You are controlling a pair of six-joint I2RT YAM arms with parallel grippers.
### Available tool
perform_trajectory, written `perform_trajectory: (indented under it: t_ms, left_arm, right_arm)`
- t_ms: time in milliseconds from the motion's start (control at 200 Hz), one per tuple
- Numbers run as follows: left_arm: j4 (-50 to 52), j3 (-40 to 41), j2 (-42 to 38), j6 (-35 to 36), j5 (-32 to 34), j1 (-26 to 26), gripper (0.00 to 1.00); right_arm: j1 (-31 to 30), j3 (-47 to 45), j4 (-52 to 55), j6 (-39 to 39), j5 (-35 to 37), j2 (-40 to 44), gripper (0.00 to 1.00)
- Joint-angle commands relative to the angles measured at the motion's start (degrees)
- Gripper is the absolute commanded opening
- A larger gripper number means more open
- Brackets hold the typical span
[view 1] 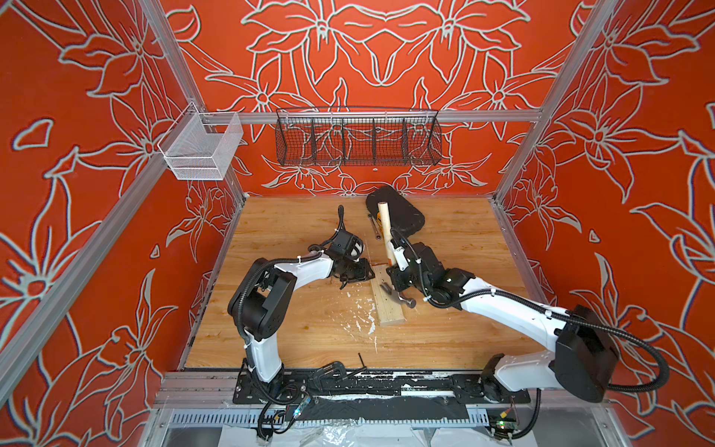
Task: Use a claw hammer to pull out a nail
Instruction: Remove the nail from the mounting plate.
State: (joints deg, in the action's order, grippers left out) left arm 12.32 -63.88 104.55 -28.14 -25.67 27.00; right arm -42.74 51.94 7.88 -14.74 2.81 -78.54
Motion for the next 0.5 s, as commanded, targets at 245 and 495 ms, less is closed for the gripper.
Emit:
perform_trajectory:
  t_ms: [245, 495]
  left_arm:
    - [-0.1, -0.8, 2.1, -0.7, -0.3, 0.4, 0.40]
    - [0.0, -1.0, 2.7, -1.1, -0.3, 0.5, 0.40]
  right_arm:
    - [-0.6, 0.9, -8.8, 1.8, 2.8, -0.6, 0.00]
    - [-1.5, -1.2, -13.1, 2.3, 4.6, -0.7, 0.00]
